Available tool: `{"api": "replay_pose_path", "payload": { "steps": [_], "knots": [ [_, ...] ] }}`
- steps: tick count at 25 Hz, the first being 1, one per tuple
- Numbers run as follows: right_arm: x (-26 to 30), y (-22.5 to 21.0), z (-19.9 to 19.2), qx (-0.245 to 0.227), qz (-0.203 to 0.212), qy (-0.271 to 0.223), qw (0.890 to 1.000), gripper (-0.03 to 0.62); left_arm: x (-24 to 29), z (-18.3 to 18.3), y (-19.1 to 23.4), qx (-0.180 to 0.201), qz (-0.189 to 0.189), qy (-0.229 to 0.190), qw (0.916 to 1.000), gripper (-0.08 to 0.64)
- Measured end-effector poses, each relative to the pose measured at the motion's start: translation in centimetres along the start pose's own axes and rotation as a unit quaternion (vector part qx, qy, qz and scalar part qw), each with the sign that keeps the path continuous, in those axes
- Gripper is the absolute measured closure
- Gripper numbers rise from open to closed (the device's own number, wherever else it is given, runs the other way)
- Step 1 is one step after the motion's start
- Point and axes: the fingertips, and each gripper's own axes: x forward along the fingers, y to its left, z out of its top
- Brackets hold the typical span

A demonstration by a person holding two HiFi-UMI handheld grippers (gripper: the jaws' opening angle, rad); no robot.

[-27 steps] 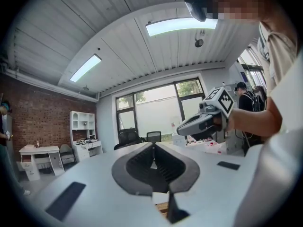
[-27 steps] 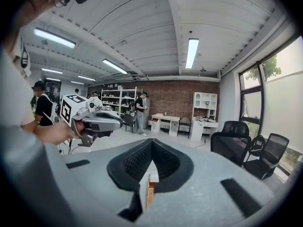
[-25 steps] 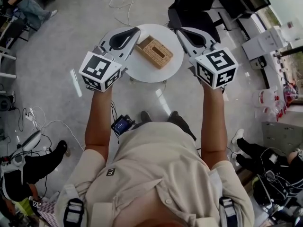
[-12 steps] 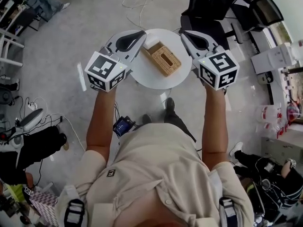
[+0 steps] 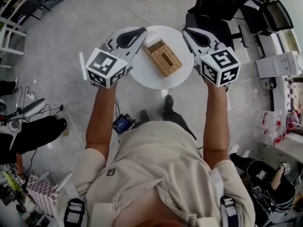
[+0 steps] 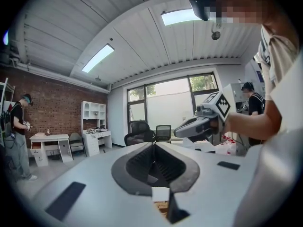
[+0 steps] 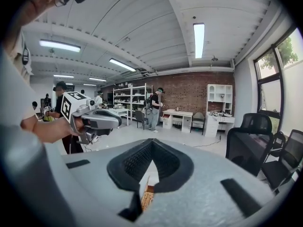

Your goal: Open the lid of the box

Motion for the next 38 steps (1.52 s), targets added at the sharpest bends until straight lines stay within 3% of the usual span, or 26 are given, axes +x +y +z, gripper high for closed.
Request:
{"api": "replay_pose_path", "payload": {
  "steps": [17,38],
  "knots": [
    [4.6,-3.2,-6.7,0.035,0.023,0.054,0.998,0.601,3.3,-6.7,2.5,-0.046,0.011,0.044,0.9979,0.545],
    [10.2,-6.1,-18.1,0.086,0.038,0.123,0.988,0.600,6.8,-18.1,4.4,-0.103,0.009,0.100,0.9895,0.545]
  ]
}}
